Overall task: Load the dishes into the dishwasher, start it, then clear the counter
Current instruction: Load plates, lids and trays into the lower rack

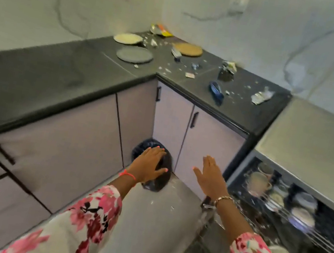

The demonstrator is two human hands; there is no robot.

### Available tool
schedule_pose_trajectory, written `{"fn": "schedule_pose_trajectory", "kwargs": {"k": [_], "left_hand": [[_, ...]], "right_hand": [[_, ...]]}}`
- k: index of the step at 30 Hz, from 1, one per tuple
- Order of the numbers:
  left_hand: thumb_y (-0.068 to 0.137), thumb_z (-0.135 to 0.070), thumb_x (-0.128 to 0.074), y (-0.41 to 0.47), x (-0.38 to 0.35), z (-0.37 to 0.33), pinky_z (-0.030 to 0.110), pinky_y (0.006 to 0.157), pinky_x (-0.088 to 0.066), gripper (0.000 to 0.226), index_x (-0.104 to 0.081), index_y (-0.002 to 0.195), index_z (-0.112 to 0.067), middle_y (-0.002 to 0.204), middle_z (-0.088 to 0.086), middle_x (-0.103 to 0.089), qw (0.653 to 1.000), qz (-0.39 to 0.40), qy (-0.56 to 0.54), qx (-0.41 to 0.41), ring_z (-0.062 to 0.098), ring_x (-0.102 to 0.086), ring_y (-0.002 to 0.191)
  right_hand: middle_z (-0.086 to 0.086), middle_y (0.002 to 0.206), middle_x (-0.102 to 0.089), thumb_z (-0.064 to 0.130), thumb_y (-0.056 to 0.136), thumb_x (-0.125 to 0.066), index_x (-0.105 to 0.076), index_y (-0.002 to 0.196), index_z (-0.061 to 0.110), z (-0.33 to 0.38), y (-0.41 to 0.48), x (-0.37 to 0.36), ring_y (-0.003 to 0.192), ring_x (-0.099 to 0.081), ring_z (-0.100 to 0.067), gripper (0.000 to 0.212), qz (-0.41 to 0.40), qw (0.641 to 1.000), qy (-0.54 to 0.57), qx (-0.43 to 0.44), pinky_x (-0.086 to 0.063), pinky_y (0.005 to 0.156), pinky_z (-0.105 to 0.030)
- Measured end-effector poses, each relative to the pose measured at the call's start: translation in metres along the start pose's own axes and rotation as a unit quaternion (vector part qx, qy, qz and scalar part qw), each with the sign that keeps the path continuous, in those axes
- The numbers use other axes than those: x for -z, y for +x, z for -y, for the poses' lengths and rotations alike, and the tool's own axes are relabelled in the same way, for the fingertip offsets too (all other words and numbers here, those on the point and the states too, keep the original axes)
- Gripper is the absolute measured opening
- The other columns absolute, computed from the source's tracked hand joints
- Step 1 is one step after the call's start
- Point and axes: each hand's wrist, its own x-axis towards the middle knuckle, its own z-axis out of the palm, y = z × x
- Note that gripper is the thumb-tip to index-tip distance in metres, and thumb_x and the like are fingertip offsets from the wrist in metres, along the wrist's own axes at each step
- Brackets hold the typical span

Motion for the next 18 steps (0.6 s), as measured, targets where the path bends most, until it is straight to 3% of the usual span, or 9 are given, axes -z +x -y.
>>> {"fn": "schedule_pose_trajectory", "kwargs": {"k": [13,18], "left_hand": [[0.095,-0.041,-0.045,0.119,0.097,0.207,0.036,0.117,-0.008,0.059,-0.03,0.142,-0.009,0.15,0.008,-0.028,0.996,-0.061,0.001,0.065,0.02,-0.014,0.143],[0.093,-0.044,-0.047,0.198,0.12,0.284,0.034,0.114,-0.012,0.059,-0.037,0.138,-0.007,0.146,0.009,-0.034,0.992,-0.082,-0.007,0.095,0.023,-0.023,0.139]], "right_hand": [[-0.017,0.152,-0.021,0.041,0.098,-0.036,-0.022,0.143,-0.001,0.142,0.228,-0.003,0.142,-0.019,-0.028,0.063,0.003,0.999,-0.01,0.05,-0.02,0.115,-0.037],[-0.019,0.139,-0.037,0.036,0.098,-0.039,-0.035,0.133,-0.003,0.176,0.347,-0.007,0.129,-0.038,-0.03,0.053,-0.003,0.998,0.009,0.06,-0.032,0.105,-0.034]]}}
